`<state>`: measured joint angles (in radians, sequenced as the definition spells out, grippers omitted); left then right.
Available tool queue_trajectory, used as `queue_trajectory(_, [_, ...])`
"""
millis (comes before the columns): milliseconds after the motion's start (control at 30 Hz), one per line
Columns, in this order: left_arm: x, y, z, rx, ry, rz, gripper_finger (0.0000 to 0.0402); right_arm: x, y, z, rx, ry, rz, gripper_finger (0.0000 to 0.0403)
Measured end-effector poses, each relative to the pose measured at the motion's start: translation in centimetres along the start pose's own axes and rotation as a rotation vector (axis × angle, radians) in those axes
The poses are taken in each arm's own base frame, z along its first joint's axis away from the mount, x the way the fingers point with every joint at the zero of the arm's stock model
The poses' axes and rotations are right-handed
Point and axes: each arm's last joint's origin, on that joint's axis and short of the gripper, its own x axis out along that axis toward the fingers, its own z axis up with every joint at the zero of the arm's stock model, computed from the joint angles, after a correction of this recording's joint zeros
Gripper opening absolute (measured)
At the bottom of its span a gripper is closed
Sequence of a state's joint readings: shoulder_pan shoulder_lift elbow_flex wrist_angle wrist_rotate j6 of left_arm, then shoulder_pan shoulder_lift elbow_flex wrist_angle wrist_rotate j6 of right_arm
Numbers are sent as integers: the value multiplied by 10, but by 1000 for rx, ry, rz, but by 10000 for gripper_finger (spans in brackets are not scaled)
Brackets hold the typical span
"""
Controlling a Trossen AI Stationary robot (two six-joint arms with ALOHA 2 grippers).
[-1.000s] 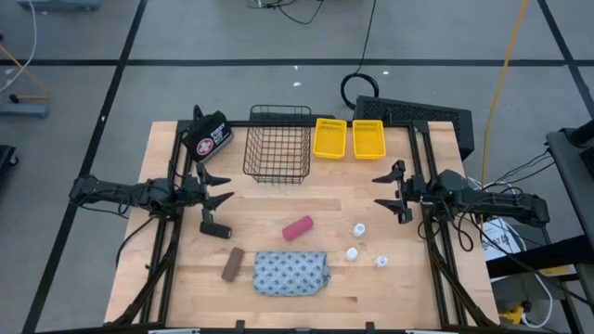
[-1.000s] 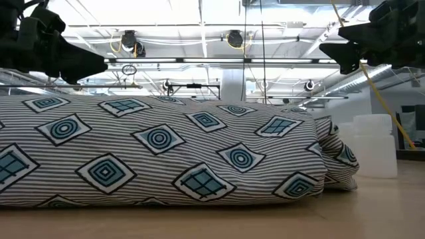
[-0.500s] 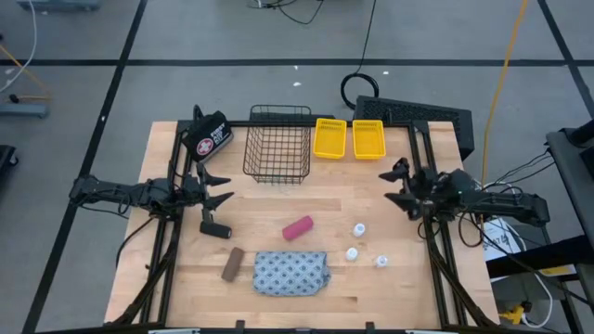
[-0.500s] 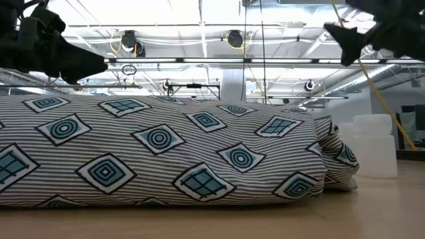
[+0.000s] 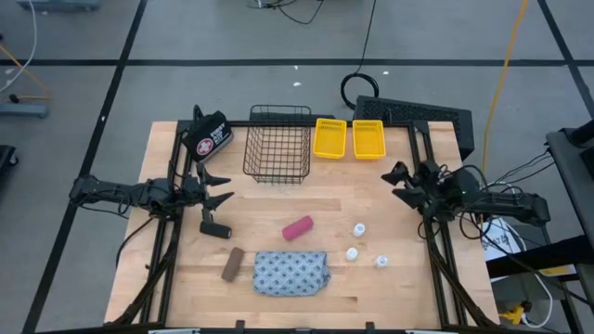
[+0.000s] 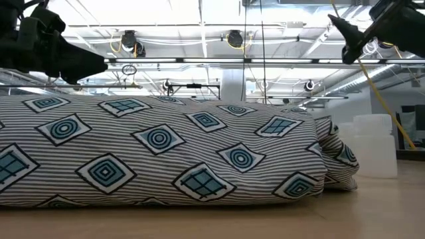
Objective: Pick & Place Medicine items
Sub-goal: Put the bottom right white medicine bottle into the right yellow basket
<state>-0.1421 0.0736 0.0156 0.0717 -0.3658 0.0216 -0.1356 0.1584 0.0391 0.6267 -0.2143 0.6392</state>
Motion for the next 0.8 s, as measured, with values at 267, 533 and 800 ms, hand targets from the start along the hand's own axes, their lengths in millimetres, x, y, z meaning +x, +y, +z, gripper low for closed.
queue_trajectory(267, [0, 0, 0, 0, 0, 0, 214, 4, 0, -3, 27, 30, 33, 279])
queue_trajectory(533, [0, 0, 0, 0, 0, 0, 214, 33, 32, -9, -82, 176, 228, 300])
queue_trajectory(800, [0, 0, 0, 0, 0, -1, 214, 77, 75, -23, -175, 735, 81, 320])
